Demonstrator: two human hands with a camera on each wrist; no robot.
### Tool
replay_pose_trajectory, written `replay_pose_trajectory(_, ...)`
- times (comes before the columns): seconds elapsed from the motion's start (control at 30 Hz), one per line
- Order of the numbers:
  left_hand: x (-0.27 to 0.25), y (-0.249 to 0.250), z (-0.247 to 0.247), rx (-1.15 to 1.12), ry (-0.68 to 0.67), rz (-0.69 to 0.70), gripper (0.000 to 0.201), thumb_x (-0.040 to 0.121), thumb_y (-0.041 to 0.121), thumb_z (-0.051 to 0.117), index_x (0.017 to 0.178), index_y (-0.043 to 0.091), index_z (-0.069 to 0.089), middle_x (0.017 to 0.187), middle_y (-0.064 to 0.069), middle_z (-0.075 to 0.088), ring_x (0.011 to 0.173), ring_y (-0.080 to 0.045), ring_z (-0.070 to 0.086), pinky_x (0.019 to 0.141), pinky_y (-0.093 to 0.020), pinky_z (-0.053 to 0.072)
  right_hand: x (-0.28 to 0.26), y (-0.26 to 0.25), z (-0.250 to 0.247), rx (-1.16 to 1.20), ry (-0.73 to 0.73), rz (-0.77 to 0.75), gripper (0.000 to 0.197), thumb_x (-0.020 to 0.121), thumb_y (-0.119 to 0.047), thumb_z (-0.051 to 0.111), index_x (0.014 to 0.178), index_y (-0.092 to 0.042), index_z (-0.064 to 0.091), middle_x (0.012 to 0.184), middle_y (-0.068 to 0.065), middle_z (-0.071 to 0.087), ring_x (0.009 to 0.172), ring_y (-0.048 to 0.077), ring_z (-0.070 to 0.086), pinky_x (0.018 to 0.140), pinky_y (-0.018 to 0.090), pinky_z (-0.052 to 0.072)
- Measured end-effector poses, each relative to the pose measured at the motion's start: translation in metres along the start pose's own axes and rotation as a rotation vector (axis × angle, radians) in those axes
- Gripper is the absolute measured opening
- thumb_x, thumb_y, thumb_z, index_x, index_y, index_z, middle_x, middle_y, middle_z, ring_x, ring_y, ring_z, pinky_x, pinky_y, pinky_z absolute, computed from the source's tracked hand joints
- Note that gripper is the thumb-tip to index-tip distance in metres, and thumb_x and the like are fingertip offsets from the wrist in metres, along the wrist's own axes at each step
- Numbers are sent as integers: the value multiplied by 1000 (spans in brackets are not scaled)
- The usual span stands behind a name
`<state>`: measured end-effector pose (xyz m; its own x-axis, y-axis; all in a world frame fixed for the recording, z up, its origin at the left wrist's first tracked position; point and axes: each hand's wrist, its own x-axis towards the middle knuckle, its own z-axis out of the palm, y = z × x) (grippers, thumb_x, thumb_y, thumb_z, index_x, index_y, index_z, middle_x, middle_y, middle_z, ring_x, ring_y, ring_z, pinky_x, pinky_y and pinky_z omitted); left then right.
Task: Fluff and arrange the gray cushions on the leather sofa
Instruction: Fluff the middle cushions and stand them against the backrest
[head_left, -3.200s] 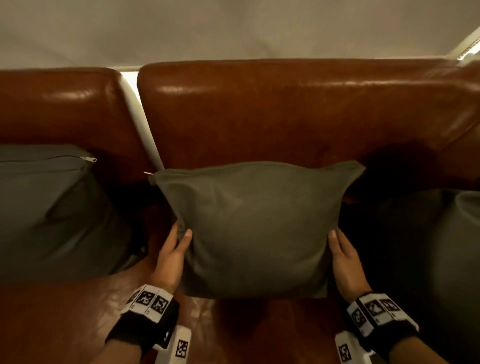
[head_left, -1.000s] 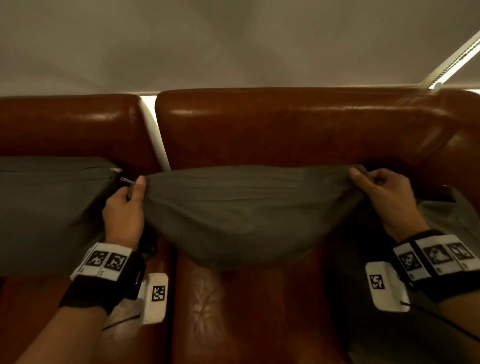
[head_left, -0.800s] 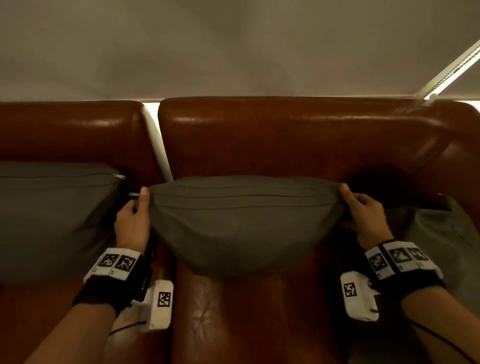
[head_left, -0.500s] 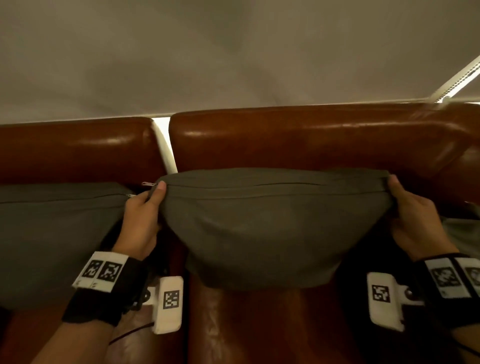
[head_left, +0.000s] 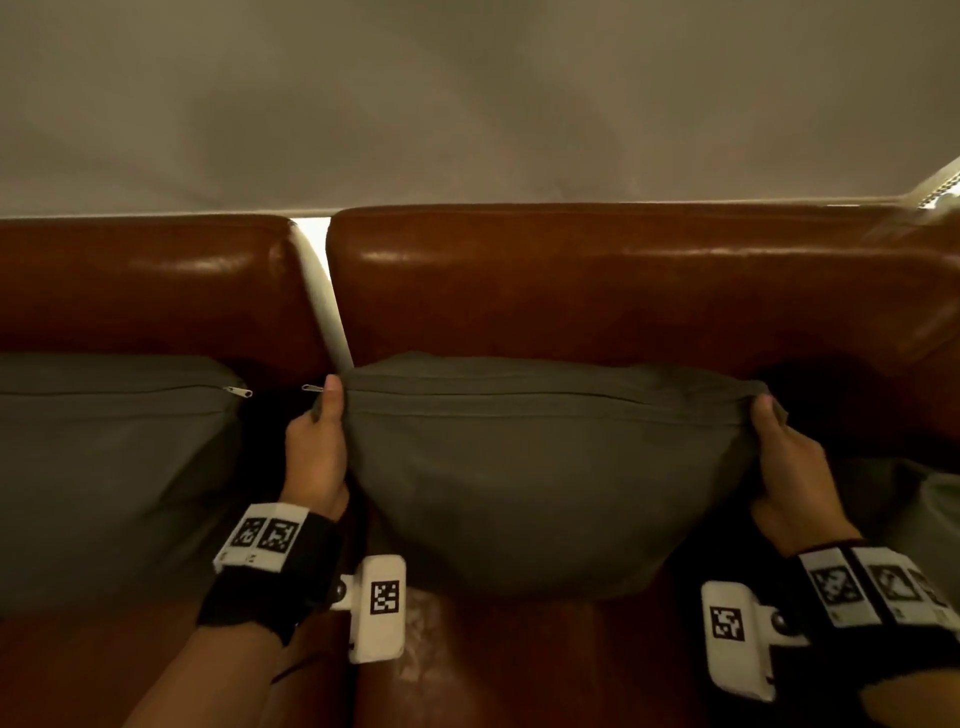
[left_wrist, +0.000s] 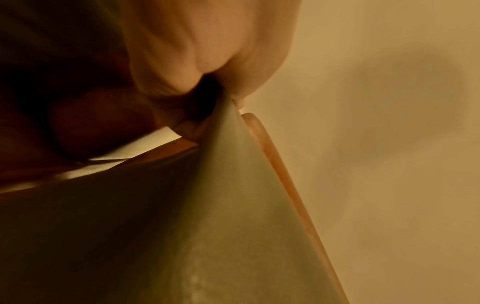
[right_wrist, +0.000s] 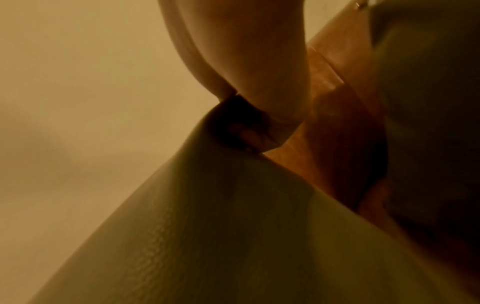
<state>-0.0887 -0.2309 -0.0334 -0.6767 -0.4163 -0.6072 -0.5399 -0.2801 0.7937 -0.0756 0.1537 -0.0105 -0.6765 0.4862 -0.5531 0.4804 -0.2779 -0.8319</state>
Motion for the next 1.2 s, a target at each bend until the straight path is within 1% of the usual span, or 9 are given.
replay_pose_trajectory(0.1, 8, -29, 8, 84, 38, -145, 56, 95, 50, 52, 123, 2, 60, 116, -16, 67, 108, -32, 64, 100, -47, 48, 23, 16, 4, -167, 12, 94, 48, 98, -34, 53, 128, 3, 55, 118, 13, 61, 95, 23, 62, 87, 37, 47)
replay_pose_trajectory(0.23, 12, -42, 25, 228, 107, -205, 68, 93, 51, 54, 126, -8, 55, 128, -26, 60, 118, -41, 57, 105, -49, 43, 36, 33, 13, -267, 5, 204, 52, 97, -37, 55, 128, 5, 53, 128, 19, 59, 114, 35, 57, 87, 39, 46)
replay_pose_trajectory(0.43, 21, -30, 14, -30, 0, -324, 54, 97, 54, 43, 126, 10, 55, 112, -15, 66, 98, -31, 64, 82, -42, 52, 39, -1, 1, -74, -63, 192, 36, 100, -41, 46, 113, -11, 60, 107, 8, 66, 95, 22, 63, 73, 34, 49)
replay_pose_trajectory(0.5, 20, -32, 18, 9, 2, -346, 64, 97, 58, 38, 136, 9, 48, 123, -17, 63, 104, -33, 63, 79, -42, 52, 38, -1, 4, -94, -50, 193, 39, 100, -40, 45, 120, -8, 57, 100, 7, 65, 90, 22, 62, 69, 34, 49)
replay_pose_trajectory(0.6, 7, -26, 21, 107, 71, -321, 71, 98, 60, 29, 147, 9, 36, 142, -20, 51, 128, -36, 51, 94, -41, 43, 34, 7, 5, -93, -47, 205, 52, 97, -46, 48, 130, -7, 55, 102, 6, 67, 93, 22, 63, 73, 35, 51)
replay_pose_trajectory(0.73, -4, -24, 15, 14, 15, -160, 53, 100, 45, 44, 142, 13, 45, 138, -15, 56, 123, -30, 56, 94, -39, 46, 24, -3, 2, -49, -118, 168, 46, 98, -49, 44, 130, -19, 59, 121, 5, 67, 109, 24, 63, 78, 37, 50)
replay_pose_trajectory(0.93, -2, 1, 1, -15, 45, 133, 28, 101, 36, 46, 125, 22, 52, 121, -1, 62, 112, -17, 60, 99, -39, 47, 12, -19, 6, 11, -152, 11, 39, 102, -36, 42, 132, -15, 55, 119, 3, 66, 107, 20, 63, 89, 34, 50)
replay_pose_trajectory(1.07, 17, -34, -6, 149, 79, 70, 47, 98, 47, 47, 129, 13, 53, 129, -12, 60, 118, -29, 58, 106, -48, 44, 25, 17, 10, -25, -123, 80, 46, 101, -38, 43, 137, -10, 51, 131, 9, 61, 115, 25, 59, 85, 36, 50)
replay_pose_trajectory(1.2, 29, -55, -10, 274, 102, -43, 68, 90, 58, 49, 131, 4, 53, 132, -20, 58, 121, -37, 56, 106, -51, 43, 44, 43, 5, -67, -104, 186, 43, 98, -37, 51, 129, -7, 58, 128, 15, 62, 119, 34, 58, 98, 45, 47)
